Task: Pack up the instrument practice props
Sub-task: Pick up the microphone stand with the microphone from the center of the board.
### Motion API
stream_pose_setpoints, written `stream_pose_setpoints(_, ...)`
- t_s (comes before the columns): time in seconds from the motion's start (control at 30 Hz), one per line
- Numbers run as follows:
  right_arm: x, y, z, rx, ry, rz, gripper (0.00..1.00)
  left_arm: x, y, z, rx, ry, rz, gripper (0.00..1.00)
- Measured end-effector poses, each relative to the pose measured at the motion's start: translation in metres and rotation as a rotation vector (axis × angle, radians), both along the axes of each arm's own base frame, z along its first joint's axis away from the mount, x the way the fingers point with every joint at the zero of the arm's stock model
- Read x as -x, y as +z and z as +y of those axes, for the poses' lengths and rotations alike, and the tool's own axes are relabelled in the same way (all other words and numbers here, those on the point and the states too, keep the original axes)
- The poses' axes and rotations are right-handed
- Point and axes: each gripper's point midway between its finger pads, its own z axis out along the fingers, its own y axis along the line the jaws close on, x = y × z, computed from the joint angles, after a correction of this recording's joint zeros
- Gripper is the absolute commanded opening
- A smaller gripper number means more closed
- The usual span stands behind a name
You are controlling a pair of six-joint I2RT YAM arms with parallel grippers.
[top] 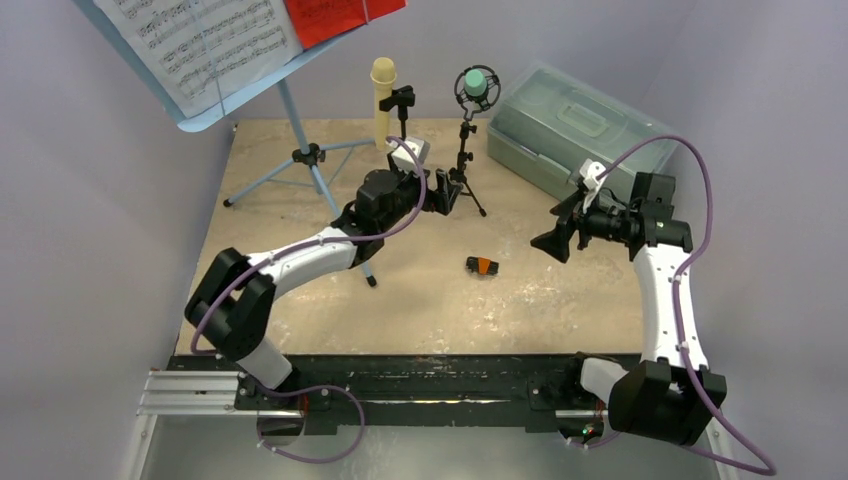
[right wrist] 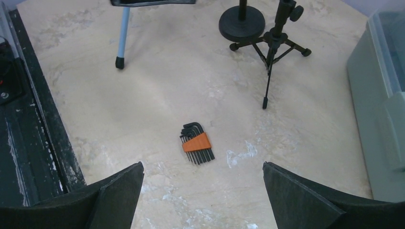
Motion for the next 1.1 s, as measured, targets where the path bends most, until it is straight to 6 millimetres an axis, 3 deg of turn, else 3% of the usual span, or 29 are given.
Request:
stream_pose_setpoints(0.37, 0.006, -0.015, 0.004, 0.015, 0.074, -0.047, 0.99, -0.061, -0.033, -0.031, 0.028, 0.024, -0.144, 0.59)
stream_pose_setpoints(0.63, 0.007, -0.015, 0.008, 0.021, 0.099, -0.066, 0.99, -0.106, -0.028, -0.052, 0.010, 0.068, -0.241, 0.49)
stream_pose_setpoints(0.77, 0.009, -0.014, 0.009, 0.025, 0.105, -0.071, 0.99, -0.121, -0.025, -0.055, -0.002, 0.099, -0.272, 0.42)
stream_pose_setpoints(1.0, 0.010, -0.014, 0.010, 0.027, 0.111, -0.073, 0.99, -0.136, -0.033, -0.058, -0.036, 0.127, -0.294, 0.13)
stream_pose_setpoints(1.1, 0.010, -0.014, 0.010, 0.027, 0.111, -0.073, 0.99, -0.140, -0.035, -0.057, -0.049, 0.130, -0.303, 0.06)
